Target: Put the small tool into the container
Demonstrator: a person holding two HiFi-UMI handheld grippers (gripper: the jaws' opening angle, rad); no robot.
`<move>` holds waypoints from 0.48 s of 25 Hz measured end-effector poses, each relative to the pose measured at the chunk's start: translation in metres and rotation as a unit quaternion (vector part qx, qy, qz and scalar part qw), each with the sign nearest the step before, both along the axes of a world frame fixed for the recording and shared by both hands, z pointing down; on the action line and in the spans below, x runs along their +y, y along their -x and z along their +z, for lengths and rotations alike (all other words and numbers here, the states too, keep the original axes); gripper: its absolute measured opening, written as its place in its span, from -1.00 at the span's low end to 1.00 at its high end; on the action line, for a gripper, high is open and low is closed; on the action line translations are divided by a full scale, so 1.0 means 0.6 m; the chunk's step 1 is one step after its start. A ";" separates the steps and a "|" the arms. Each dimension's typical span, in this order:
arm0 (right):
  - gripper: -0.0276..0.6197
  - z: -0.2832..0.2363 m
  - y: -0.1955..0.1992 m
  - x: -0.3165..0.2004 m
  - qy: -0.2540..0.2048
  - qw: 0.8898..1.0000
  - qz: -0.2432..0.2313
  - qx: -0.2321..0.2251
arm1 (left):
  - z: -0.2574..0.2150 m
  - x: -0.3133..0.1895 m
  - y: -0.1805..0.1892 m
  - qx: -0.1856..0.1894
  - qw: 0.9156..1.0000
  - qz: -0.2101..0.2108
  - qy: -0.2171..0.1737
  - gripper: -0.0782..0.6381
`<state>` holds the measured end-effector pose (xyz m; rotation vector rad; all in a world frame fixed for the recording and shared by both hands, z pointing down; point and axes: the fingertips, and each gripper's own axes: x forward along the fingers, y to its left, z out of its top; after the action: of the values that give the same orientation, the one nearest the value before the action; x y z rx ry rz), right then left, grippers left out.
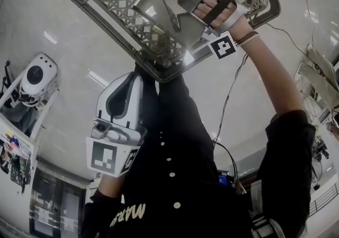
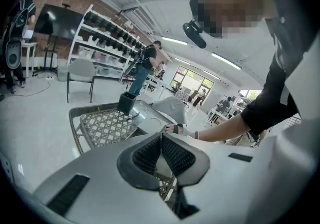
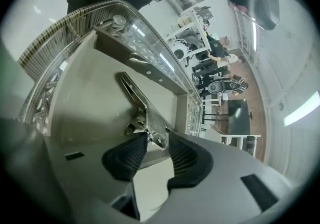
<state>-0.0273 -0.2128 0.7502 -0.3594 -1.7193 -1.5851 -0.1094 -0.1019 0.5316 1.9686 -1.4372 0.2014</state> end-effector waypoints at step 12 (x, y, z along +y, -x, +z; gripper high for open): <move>-0.73 -0.081 -0.046 0.011 -0.001 0.999 0.027 -0.018 | -0.063 -0.018 0.003 -0.017 0.999 0.020 -0.044 -0.69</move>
<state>0.0004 -0.2063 0.7016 -0.2818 -1.7407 -1.5634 -0.1114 -0.1130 0.4936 2.0765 -1.4516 0.1938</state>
